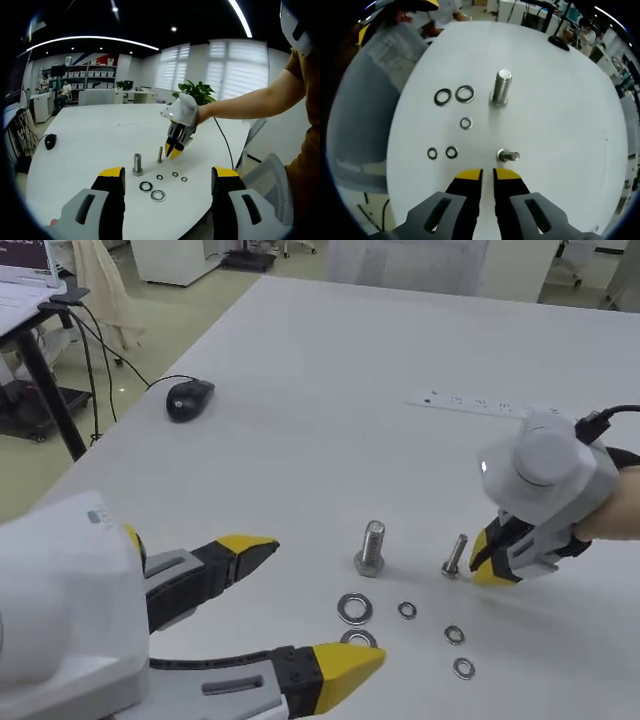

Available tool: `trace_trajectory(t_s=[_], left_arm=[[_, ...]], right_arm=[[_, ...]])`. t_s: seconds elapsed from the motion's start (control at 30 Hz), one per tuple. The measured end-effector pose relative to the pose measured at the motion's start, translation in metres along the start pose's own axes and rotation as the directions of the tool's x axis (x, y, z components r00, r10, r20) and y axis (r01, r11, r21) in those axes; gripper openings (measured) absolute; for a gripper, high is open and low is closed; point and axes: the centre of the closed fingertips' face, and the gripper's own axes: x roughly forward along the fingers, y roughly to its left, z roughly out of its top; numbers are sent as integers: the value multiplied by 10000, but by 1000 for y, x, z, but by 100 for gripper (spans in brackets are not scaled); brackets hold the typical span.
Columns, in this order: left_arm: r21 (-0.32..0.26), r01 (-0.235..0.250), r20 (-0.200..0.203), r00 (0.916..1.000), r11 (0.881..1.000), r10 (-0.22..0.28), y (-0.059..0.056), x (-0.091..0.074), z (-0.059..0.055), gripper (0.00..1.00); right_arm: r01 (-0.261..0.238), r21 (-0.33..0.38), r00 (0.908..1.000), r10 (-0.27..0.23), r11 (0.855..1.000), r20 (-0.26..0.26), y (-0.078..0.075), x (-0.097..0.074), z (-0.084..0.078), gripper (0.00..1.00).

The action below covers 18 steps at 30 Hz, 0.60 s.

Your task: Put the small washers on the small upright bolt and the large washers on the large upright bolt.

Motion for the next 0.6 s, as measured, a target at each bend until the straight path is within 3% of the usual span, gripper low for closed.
trace_trajectory(t_s=[0.37, 0.6], left_arm=[[298, 206, 9, 9998, 9993, -207, -9, -3, 3, 70], [373, 334, 134, 9993, 9987, -339, -13, -5, 6, 70]], right_arm=[[-635, -559, 9978, 644, 9964, 134, 56, 7, 5, 14], [-895, -637, 9960, 895, 9939, -38, 74, 19, 5, 16]])
